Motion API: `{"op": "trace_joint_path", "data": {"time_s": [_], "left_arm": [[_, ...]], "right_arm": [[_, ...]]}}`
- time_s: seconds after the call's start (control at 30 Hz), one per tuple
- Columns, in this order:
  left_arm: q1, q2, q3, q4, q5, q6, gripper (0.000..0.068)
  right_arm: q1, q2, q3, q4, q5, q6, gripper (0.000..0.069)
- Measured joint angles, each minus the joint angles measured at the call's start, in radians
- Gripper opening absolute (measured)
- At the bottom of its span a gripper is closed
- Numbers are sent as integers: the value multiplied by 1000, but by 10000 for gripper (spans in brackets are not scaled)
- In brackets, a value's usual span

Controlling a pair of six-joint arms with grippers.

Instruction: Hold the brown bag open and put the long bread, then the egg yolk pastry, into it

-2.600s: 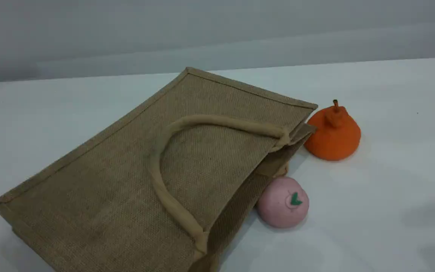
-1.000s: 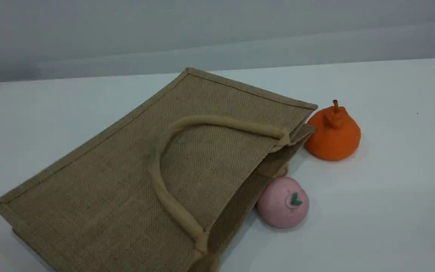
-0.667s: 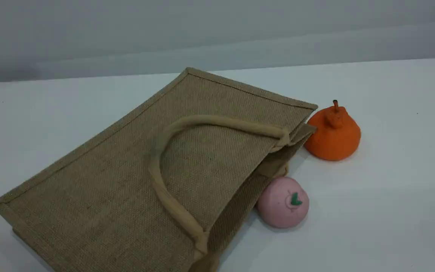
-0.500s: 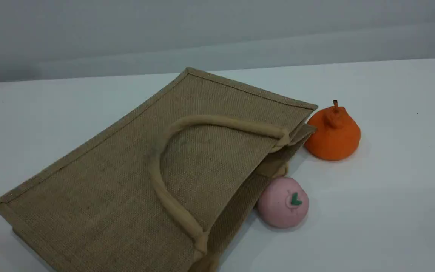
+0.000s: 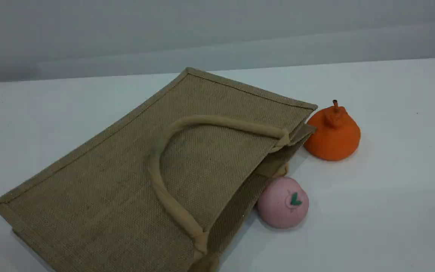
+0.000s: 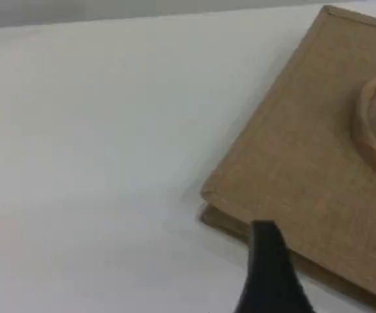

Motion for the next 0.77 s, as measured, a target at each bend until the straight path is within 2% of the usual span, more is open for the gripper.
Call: {"op": "trace_joint_path", "data": {"time_s": [0.13,0.77], "left_arm": [[-16,0,0,2,0,0,399],[-13,0,0,2,0,-1,399]], "right_arm": [[0,0,0,1,0,0,517],[0,0,0,1,0,0,517]]}}
